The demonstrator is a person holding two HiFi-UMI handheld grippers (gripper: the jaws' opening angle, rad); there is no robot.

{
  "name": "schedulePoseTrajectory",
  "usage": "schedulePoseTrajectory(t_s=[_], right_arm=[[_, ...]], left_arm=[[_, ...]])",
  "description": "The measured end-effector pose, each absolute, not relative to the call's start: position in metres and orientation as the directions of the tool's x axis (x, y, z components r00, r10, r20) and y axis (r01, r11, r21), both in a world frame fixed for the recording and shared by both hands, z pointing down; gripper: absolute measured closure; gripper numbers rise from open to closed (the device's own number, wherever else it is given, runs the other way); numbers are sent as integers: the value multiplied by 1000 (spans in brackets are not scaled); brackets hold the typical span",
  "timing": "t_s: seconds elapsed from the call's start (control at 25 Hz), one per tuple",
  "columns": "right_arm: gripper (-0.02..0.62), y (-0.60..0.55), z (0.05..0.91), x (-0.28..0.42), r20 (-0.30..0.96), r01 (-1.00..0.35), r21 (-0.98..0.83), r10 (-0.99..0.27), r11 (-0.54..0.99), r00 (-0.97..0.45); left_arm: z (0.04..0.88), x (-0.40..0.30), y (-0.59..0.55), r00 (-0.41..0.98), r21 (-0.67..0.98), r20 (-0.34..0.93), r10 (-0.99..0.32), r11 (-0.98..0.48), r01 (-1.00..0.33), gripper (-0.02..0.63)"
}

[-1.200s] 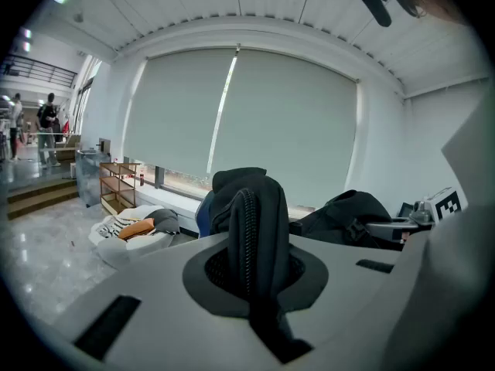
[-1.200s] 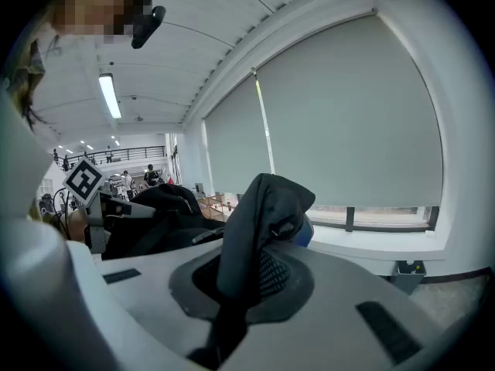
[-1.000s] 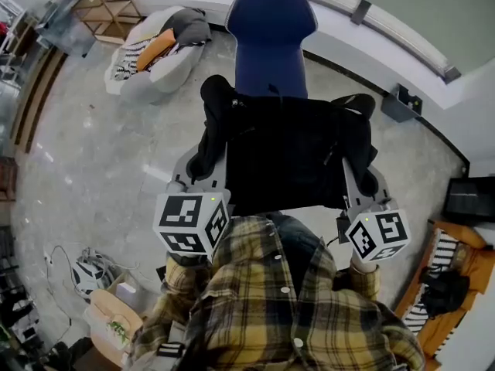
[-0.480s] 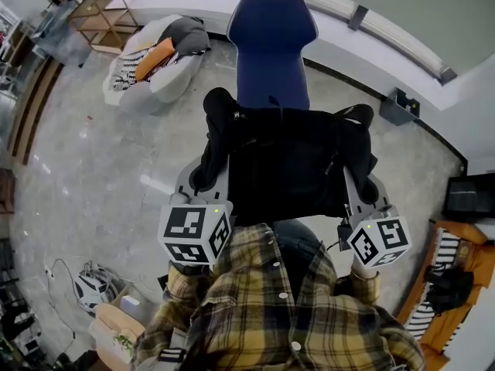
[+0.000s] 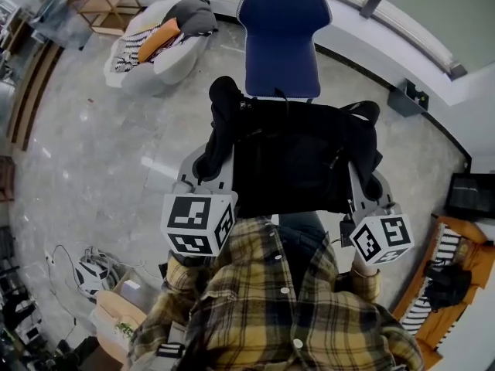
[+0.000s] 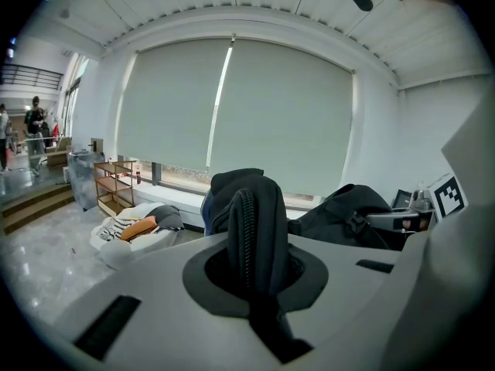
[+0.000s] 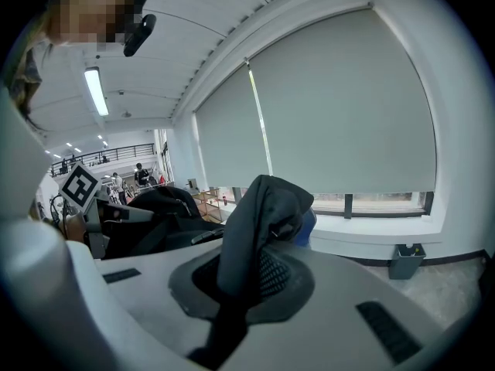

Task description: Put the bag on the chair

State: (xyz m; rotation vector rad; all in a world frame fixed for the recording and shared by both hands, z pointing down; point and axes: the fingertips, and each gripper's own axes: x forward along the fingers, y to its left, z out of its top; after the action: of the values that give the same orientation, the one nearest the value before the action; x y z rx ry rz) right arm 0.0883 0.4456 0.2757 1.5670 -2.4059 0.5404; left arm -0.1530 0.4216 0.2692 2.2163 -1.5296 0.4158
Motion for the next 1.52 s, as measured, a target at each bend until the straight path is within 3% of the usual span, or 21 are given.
schedulePoseTrajectory(t_s=[0.28, 0.76, 1.52], right_arm=[[568, 410, 280, 84, 376, -905, -192, -823, 380, -425], [568, 269, 273, 135, 397, -887, -202, -794, 414, -461], [568, 136, 255, 180, 289, -808, -250, -755, 534, -589]], left_arm=[[273, -158, 389, 338, 168, 466, -818, -294, -941, 574], [267, -108, 258, 304, 178, 481, -822, -248, -952, 574], [240, -65, 155, 192, 128, 428, -883, -151, -980, 574]])
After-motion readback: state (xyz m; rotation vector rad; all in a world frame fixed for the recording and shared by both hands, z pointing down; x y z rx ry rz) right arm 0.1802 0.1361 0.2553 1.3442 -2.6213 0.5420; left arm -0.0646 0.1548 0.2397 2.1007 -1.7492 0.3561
